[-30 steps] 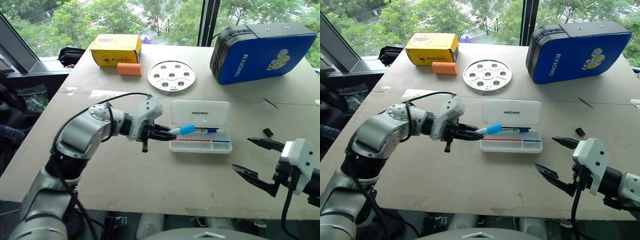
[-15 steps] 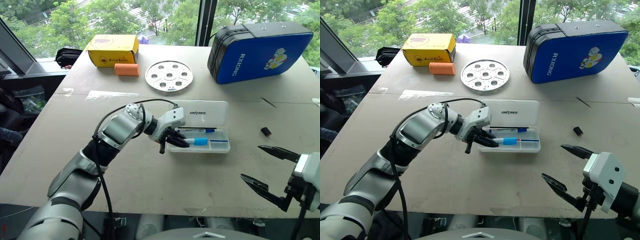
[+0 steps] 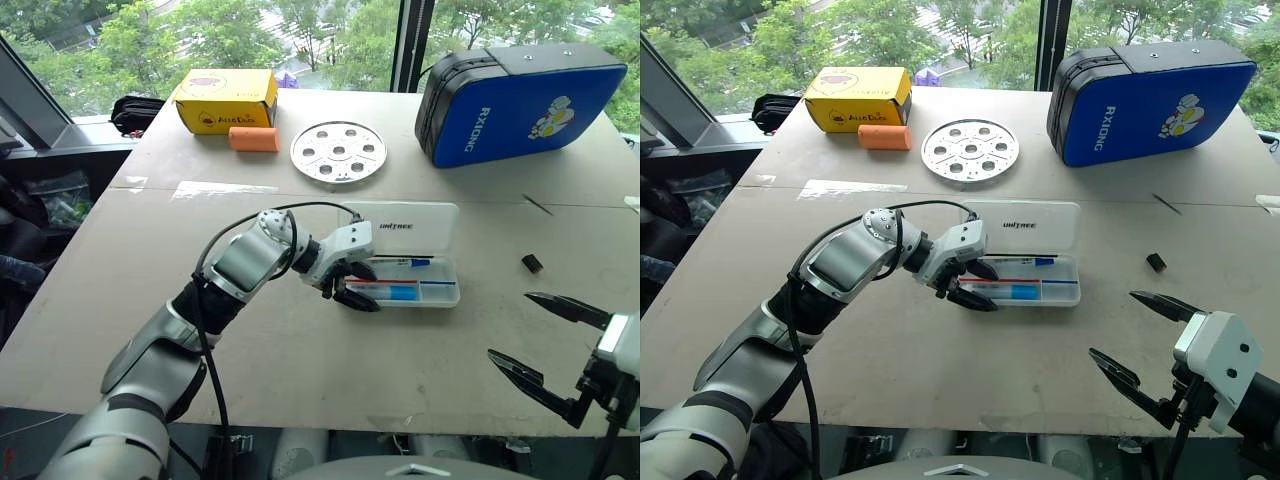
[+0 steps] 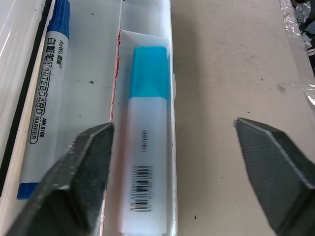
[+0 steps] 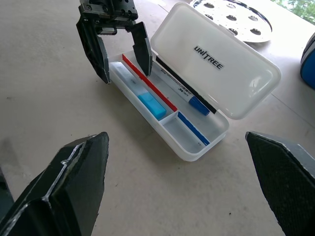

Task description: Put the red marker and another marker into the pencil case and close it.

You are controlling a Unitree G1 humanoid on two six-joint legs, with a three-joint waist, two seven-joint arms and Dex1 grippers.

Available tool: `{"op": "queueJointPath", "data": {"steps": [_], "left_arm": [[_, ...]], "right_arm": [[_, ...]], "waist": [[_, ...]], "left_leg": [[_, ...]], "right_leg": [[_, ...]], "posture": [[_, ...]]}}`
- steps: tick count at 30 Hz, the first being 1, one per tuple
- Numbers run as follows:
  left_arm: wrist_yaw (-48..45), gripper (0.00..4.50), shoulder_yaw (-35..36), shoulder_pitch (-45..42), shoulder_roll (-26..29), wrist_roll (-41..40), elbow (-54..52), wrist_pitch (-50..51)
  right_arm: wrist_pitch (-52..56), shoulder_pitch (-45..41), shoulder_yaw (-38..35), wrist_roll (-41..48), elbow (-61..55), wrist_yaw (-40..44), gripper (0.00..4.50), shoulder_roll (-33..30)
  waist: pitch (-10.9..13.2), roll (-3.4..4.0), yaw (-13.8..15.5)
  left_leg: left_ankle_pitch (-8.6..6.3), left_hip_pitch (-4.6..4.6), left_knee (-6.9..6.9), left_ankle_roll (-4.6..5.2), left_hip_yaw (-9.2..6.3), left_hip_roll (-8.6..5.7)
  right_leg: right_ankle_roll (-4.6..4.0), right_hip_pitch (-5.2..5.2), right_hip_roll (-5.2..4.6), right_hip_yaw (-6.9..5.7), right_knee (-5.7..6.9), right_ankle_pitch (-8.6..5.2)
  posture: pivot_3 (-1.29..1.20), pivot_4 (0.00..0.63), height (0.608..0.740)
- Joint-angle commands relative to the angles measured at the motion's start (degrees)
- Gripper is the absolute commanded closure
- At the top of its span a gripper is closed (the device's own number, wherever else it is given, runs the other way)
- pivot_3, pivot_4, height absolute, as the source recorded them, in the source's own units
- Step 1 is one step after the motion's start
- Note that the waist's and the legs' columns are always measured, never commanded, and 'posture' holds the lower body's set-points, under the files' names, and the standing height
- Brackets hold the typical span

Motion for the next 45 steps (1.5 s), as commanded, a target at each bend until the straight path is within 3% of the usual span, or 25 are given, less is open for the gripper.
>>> {"op": "queueJointPath", "data": {"steps": [1,5,13,16,20,27,29,31,33,34,36,37,39,42,45], "left_arm": [[-0.6,0.21,3.94,0.74,2.11,-2.5,-4.31,1.75],[-0.97,0.21,7.14,3.67,4.1,-5.46,-8.05,2.18],[-1.85,0.21,20.99,14.98,7.27,-18.18,-18.06,2.13],[-0.27,0.08,28.62,17.89,8.82,-25.56,-23.86,4.9],[5.88,0.08,36.82,13.78,12.77,-36.95,-30.81,13.98],[13.35,0.08,39.82,22.62,13.87,-38.48,-39.43,11.05],[15.2,0.0,39.86,24.64,13.55,-38.2,-40.59,10.04],[16.56,0.0,39.96,26.37,13.51,-38.36,-41.55,9.26],[17.4,0.0,40.27,28.68,13.39,-38.22,-42.17,8.11],[17.68,0.0,40.27,29.59,13.3,-38.08,-42.33,7.43],[18.06,0.0,40.04,30.96,13.07,-37.69,-42.5,5.87],[18.45,0.0,39.95,31.47,12.71,-37.73,-42.4,5.2],[17.94,0.0,39.31,32.69,11.78,-36.79,-41.69,2.42],[16.57,0.0,38.64,33.8,12.22,-36.2,-40.7,0.26],[13.19,0.0,39.84,35.79,14.36,-36.68,-38.53,-0.77]], "right_arm": [[-0.7,-0.38,-0.56,-0.01,-1.64,-0.61,0.0,-0.19],[1.12,-2.41,0.64,-0.31,-0.63,-1.4,0.0,-0.94],[13.27,-14.37,7.18,-8.83,8.96,-11.18,0.0,-6.67],[20.69,-24.19,12.45,-11.16,18.54,-14.09,0.0,-10.75],[29.3,-40.42,20.54,-12.91,30.67,-16.9,0.0,-12.61],[34.31,-59.67,33.27,-14.66,50.27,-11.23,0.0,-11.83],[33.92,-62.31,35.6,-15.97,54.78,-9.87,0.54,-11.78],[33.36,-63.38,37.23,-16.7,56.96,-8.16,1.55,-12.22],[33.39,-64.01,38.39,-17.28,58.13,-6.98,2.13,-12.45],[33.41,-64.16,38.57,-17.54,58.47,-6.68,2.68,-12.45],[33.49,-64.16,38.6,-17.88,58.73,-6.05,3.36,-12.56],[33.51,-64.05,38.48,-18.01,58.62,-5.79,3.96,-12.62],[33.41,-63.49,37.76,-18.02,57.43,-5.22,4.48,-12.9],[31.35,-62.47,35.85,-16.53,53.48,-2.94,4.48,-12.7],[24.6,-60.25,35.41,-10.93,37.61,6.86,4.48,-13.96]], "waist": [[0.0,0.01,-0.04],[0.0,0.0,-0.01],[0.01,0.03,0.18],[0.04,-0.01,-0.06],[0.18,-0.06,-0.19],[0.21,0.12,-0.53],[0.22,0.13,-0.39],[0.22,0.14,-0.05],[0.22,0.14,-0.08],[0.21,0.16,-0.11],[0.21,0.15,-0.09],[0.21,0.15,-0.05],[0.21,0.15,0.01],[0.21,0.16,0.01],[0.27,0.25,-0.05]], "left_leg": [[0.0,0.01,0.0,0.0,0.0,0.0],[0.0,0.0,0.0,0.0,0.01,0.01],[0.0,0.03,-0.01,-0.01,0.05,0.05],[0.0,0.0,-0.01,-0.01,0.05,0.01],[0.01,-0.02,0.07,-0.01,0.06,0.02],[0.0,-0.07,-0.11,-0.01,0.1,-0.03],[0.01,-0.06,-0.1,-0.01,0.11,-0.03],[0.01,-0.07,-0.1,-0.01,0.14,-0.03],[0.0,-0.06,-0.1,-0.01,0.18,-0.03],[0.0,-0.06,-0.1,-0.01,0.2,-0.02],[0.0,-0.04,-0.1,-0.01,0.2,-0.01],[0.0,-0.04,-0.1,-0.01,0.19,-0.01],[0.0,-0.04,-0.1,-0.01,0.2,-0.01],[0.0,-0.05,-0.09,-0.01,0.22,-0.01],[0.0,-0.08,-0.11,-0.01,0.21,-0.01]], "right_leg": [[0.0,0.0,0.0,0.0,0.0,0.0],[0.0,0.0,-0.01,0.01,-0.01,0.0],[-0.03,-0.02,-0.03,0.04,0.01,-0.01],[-0.03,-0.02,-0.08,0.02,-0.01,0.0],[-0.21,-0.04,-0.08,0.05,0.0,-0.1],[0.01,-0.14,-0.09,0.08,-0.05,0.0],[0.01,-0.15,-0.1,0.1,-0.02,0.0],[0.01,-0.17,-0.1,0.11,-0.01,0.0],[0.01,-0.18,-0.1,0.15,-0.02,0.0],[0.01,-0.19,-0.1,0.17,-0.02,0.0],[0.01,-0.19,-0.1,0.18,0.0,0.01],[0.0,-0.19,-0.09,0.16,0.01,0.01],[0.0,-0.19,-0.1,0.16,0.01,0.01],[0.0,-0.19,-0.1,0.18,0.0,0.01],[0.0,-0.25,-0.09,0.18,0.02,0.01]], "posture": [[0.0,0.15,0.74],[0.0,0.15,0.74],[0.0,0.15,0.74],[0.0,0.15,0.74],[0.0,0.15,0.74],[0.0,0.15,0.74],[0.0,0.15,0.74],[0.0,0.15,0.74],[0.0,0.15,0.74],[0.0,0.15,0.74],[0.0,0.15,0.74],[0.0,0.15,0.74],[0.0,0.15,0.74],[0.0,0.15,0.74],[0.0,0.15,0.74]]}}
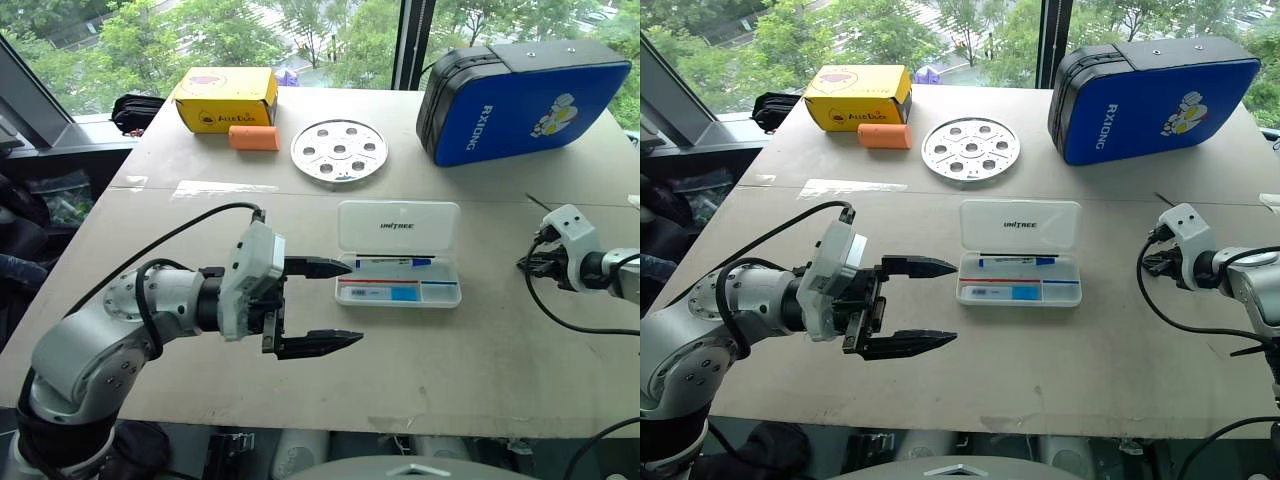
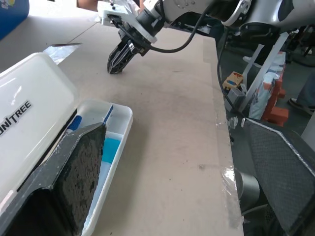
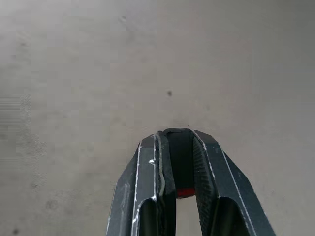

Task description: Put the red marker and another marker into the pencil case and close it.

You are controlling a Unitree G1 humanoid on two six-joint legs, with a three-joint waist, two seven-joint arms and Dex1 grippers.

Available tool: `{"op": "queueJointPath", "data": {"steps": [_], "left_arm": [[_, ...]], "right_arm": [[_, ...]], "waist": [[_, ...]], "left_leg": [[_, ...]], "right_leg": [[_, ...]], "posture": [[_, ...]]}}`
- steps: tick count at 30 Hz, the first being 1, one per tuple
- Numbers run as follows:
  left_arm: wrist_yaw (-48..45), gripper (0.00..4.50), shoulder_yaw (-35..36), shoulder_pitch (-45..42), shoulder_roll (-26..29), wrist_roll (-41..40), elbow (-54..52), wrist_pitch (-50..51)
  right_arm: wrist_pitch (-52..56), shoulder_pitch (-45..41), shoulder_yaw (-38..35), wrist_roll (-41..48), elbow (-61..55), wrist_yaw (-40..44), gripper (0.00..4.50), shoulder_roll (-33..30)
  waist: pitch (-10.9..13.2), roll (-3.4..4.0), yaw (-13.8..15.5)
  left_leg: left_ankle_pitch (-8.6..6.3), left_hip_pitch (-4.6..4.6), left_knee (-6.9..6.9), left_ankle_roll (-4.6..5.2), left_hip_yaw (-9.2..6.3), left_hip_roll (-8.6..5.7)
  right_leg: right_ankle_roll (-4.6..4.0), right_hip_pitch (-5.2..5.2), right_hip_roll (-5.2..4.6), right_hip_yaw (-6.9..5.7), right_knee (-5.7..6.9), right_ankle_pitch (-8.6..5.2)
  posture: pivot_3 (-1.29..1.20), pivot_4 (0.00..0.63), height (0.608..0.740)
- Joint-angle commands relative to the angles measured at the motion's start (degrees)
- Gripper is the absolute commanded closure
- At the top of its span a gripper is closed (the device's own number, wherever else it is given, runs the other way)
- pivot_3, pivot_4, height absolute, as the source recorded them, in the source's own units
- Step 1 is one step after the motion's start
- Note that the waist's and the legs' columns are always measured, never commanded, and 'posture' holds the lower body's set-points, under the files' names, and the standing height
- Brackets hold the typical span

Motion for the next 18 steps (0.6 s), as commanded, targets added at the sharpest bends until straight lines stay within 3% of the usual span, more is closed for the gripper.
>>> {"op": "queueJointPath", "data": {"steps": [1,5,9,18], "left_arm": [[-3.92,0.0,1.95,2.21,2.37,-0.35,1.85,-2.19],[-5.98,0.0,1.17,4.15,4.05,0.83,2.52,-4.08],[-5.44,0.0,1.16,4.05,4.66,0.56,2.15,-4.26],[-2.49,0.0,3.03,6.71,4.96,-1.13,-0.38,-4.03]], "right_arm": [[-8.06,0.31,-0.71,5.95,-18.7,11.0,4.48,-2.52],[-12.88,-4.71,10.12,1.86,-22.9,17.24,4.48,-3.24],[-15.22,-8.41,15.88,-1.26,-20.06,20.12,4.48,-2.2],[-18.75,-10.26,20.28,-6.21,-14.7,22.95,4.48,-0.08]], "waist": [[0.05,0.09,-0.52],[0.08,0.12,-1.17],[0.11,0.09,-0.8],[0.11,0.08,-0.95]], "left_leg": [[0.0,0.0,-0.01,0.0,0.0,0.0],[0.0,0.04,-0.04,0.0,-0.04,0.06],[0.0,0.0,-0.02,0.0,-0.07,0.05],[0.0,0.0,-0.03,0.0,-0.06,0.06]], "right_leg": [[0.0,-0.01,0.0,0.0,0.0,0.0],[0.0,-0.01,0.05,-0.03,0.01,0.0],[0.0,-0.01,-0.01,-0.08,0.0,0.0],[0.0,-0.02,-0.07,-0.07,-0.01,0.0]], "posture": [[0.0,0.15,0.74],[0.0,0.15,0.74],[0.0,0.15,0.74],[0.0,0.15,0.74]]}}
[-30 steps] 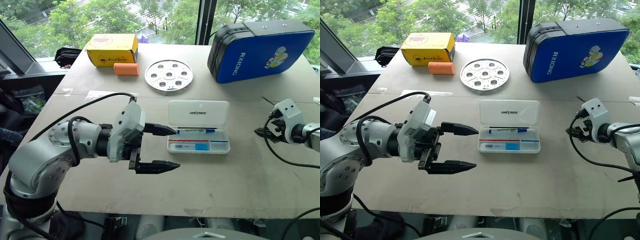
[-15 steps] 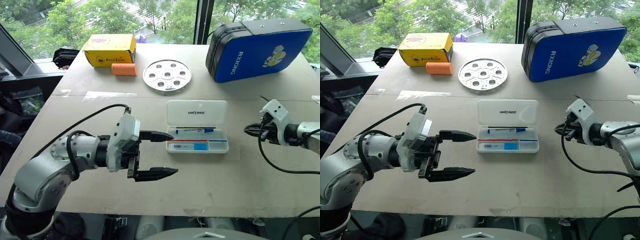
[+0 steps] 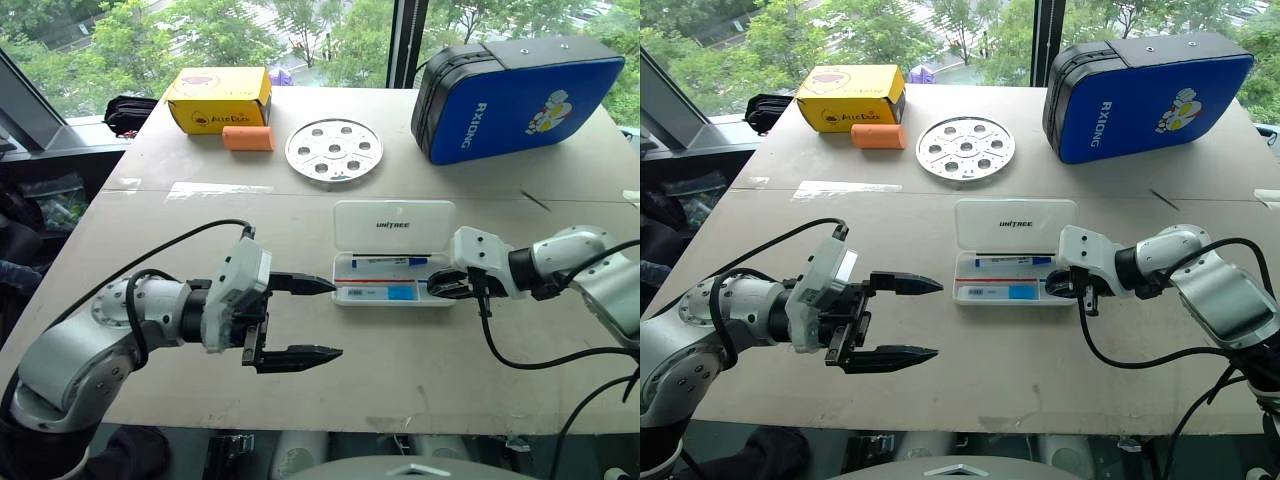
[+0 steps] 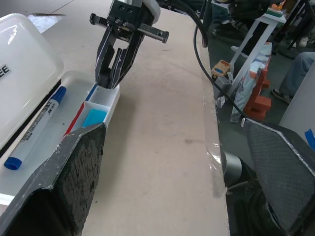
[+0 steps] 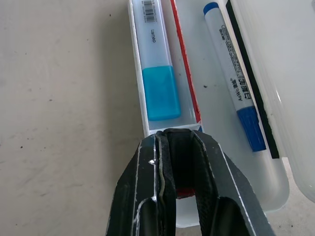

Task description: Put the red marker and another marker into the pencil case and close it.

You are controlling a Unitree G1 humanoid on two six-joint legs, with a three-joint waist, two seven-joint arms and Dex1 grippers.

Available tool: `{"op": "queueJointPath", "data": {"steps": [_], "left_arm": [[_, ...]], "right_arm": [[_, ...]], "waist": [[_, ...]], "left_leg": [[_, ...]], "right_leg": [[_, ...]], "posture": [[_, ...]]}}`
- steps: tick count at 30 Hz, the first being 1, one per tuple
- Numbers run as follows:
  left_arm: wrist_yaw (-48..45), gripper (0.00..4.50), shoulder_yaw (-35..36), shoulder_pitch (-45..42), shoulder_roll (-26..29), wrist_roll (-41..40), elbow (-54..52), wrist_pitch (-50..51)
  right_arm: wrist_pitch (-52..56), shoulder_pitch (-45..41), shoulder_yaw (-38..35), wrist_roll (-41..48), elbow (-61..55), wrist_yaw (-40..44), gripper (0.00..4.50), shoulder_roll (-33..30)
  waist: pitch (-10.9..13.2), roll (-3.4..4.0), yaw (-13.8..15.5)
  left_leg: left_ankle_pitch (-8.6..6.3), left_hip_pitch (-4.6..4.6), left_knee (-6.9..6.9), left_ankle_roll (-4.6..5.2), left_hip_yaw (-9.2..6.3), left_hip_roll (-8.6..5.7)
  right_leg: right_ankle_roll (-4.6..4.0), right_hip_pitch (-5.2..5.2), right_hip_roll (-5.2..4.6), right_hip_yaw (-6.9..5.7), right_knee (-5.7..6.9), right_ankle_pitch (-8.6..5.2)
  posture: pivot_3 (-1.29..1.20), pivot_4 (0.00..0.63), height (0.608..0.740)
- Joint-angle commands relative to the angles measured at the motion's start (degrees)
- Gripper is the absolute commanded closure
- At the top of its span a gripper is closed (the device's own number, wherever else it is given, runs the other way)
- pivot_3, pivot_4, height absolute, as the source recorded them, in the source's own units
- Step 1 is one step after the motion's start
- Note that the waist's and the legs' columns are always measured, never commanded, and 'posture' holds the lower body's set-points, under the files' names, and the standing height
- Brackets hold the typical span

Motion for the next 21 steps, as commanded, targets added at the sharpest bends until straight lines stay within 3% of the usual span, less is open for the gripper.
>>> {"op": "queueJointPath", "data": {"steps": [1,8,13,14,15,19,20,21], "left_arm": [[1.03,0.0,2.18,1.0,0.53,-1.28,-2.21,-0.88],[1.98,0.0,2.03,1.91,0.45,-0.84,-2.36,-1.4],[2.85,0.0,2.18,1.94,0.31,-0.98,-2.2,-1.49],[2.94,0.0,2.25,2.0,0.33,-1.08,-2.21,-1.48],[3.13,0.0,2.36,2.12,0.3,-1.23,-2.28,-1.41],[4.73,0.0,3.86,3.81,-0.13,-2.68,-3.05,-0.98],[5.15,0.0,4.06,4.13,-0.25,-3.04,-3.26,-0.91],[5.57,0.0,4.38,4.65,-0.37,-3.44,-3.55,-0.89]], "right_arm": [[-2.01,-1.59,0.31,-1.66,0.84,1.76,4.48,0.75],[-3.62,-1.62,-0.87,-2.5,1.7,2.99,1.24,2.04],[6.8,-0.39,-11.38,7.81,1.64,2.15,1.24,1.98],[8.33,-0.17,-12.82,8.73,2.02,1.62,1.89,1.72],[9.22,0.31,-14.0,9.42,2.19,1.68,2.17,1.13],[13.74,-0.86,-21.0,10.67,8.72,-2.5,4.12,0.5],[13.75,-2.08,-21.08,9.79,10.89,-3.82,4.44,0.79],[13.47,-4.16,-20.47,8.18,13.92,-5.71,4.44,1.51]], "waist": [[0.01,0.01,-0.04],[0.01,0.01,-0.02],[0.01,0.01,0.01],[0.01,0.01,0.04],[0.01,0.0,0.06],[0.01,0.01,0.07],[0.01,0.0,0.06],[0.01,0.01,-0.04]], "left_leg": [[0.0,0.0,0.0,0.0,0.0,0.0],[0.0,0.0,0.0,0.0,-0.01,-0.01],[0.0,-0.01,0.0,0.0,-0.01,0.01],[0.0,0.0,0.0,0.0,-0.01,0.01],[0.0,-0.01,0.0,0.0,-0.01,0.0],[0.0,0.0,0.0,0.0,0.01,0.0],[0.0,0.0,-0.01,0.0,0.03,-0.01],[0.0,0.01,-0.01,0.0,0.03,-0.01]], "right_leg": [[0.0,0.0,0.0,0.0,0.0,0.0],[0.0,0.0,0.0,-0.01,0.0,0.0],[0.0,0.0,-0.01,0.0,0.0,0.0],[0.0,0.0,-0.01,0.0,0.01,0.0],[0.0,0.01,-0.02,0.0,0.01,0.01],[-0.01,0.01,-0.03,0.01,0.0,0.0],[-0.01,0.01,-0.03,0.03,0.0,0.0],[-0.01,0.01,-0.03,0.03,0.01,0.0]], "posture": [[0.0,0.15,0.74],[0.0,0.15,0.74],[0.0,0.15,0.74],[0.0,0.15,0.74],[0.0,0.15,0.74],[0.0,0.15,0.74],[0.0,0.15,0.74],[0.0,0.15,0.74]]}}
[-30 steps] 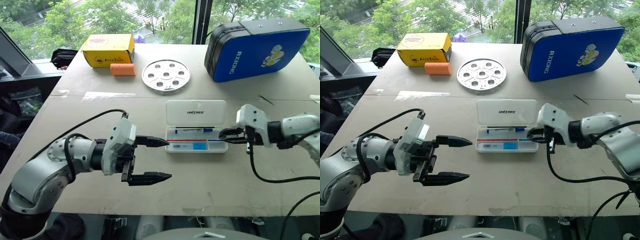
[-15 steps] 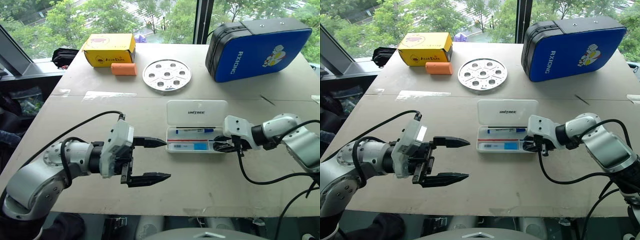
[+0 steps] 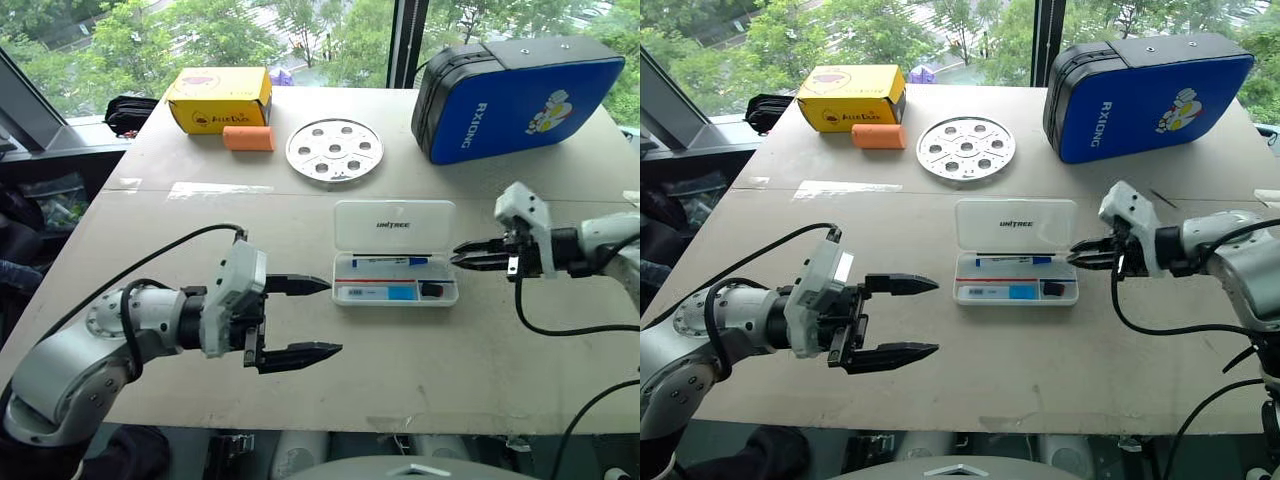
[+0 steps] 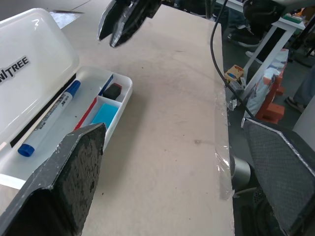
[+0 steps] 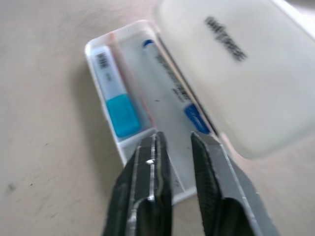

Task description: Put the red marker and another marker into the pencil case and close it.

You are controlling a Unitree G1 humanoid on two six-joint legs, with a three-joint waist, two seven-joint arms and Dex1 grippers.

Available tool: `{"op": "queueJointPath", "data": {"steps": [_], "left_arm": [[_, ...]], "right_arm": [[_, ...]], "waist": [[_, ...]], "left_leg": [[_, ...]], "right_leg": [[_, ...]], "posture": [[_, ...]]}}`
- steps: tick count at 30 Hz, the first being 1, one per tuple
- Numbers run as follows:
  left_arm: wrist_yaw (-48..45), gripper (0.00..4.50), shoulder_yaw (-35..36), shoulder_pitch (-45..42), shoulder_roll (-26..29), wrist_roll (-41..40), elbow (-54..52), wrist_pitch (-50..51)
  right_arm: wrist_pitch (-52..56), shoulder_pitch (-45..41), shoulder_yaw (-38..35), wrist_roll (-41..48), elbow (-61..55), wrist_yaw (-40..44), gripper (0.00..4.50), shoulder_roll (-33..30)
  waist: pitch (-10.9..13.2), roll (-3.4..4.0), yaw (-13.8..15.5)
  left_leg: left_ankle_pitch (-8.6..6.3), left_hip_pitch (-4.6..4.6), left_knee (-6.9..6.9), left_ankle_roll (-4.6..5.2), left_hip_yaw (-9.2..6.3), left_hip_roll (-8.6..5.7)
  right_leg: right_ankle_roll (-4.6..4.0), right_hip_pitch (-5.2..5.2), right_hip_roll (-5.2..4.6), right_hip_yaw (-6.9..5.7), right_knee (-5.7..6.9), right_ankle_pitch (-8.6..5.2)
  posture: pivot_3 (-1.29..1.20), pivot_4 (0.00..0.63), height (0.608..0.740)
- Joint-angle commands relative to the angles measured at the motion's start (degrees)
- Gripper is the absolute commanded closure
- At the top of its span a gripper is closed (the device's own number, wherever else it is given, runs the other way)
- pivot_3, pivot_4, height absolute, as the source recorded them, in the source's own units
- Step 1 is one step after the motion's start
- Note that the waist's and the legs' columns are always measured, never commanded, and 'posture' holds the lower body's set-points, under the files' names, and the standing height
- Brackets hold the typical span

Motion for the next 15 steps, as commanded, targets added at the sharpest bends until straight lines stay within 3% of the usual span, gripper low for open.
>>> {"op": "queueJointPath", "data": {"steps": [1,5,9,15], "left_arm": [[1.63,0.0,2.84,1.48,-0.41,-2.78,-2.76,-0.55],[2.62,0.0,4.47,3.84,-0.57,-4.46,-3.96,-0.74],[3.27,0.0,8.03,7.54,-0.42,-5.83,-5.51,-1.25],[7.35,0.0,15.61,13.96,-2.02,-9.85,-6.7,-0.7]], "right_arm": [[0.19,-7.55,-0.98,-4.57,10.2,-7.52,4.44,1.71],[-2.13,-19.61,3.17,-11.8,27.88,-15.26,4.44,8.4],[-10.02,-30.74,7.29,-16.92,45.89,-14.35,4.44,16.3],[-14.23,-37.64,13.39,-17.45,53.22,3.83,4.44,22.34]], "waist": [[0.01,0.02,-0.36],[0.03,0.06,-1.09],[0.05,0.09,-1.67],[0.18,0.2,-1.63]], "left_leg": [[0.0,0.02,0.0,0.0,0.02,0.0],[0.0,0.08,-0.02,-0.01,0.17,-0.03],[0.01,0.03,-0.12,-0.02,0.2,0.01],[0.01,-0.09,-0.2,-0.02,0.15,0.05]], "right_leg": [[0.0,0.0,0.0,0.02,0.01,0.0],[-0.02,-0.04,0.1,0.17,0.06,0.01],[-0.04,-0.18,0.16,0.22,0.04,0.01],[-0.03,-0.23,-0.02,0.12,-0.05,0.0]], "posture": [[0.0,0.15,0.74],[0.0,0.15,0.74],[0.0,0.15,0.74],[0.0,0.15,0.74]]}}
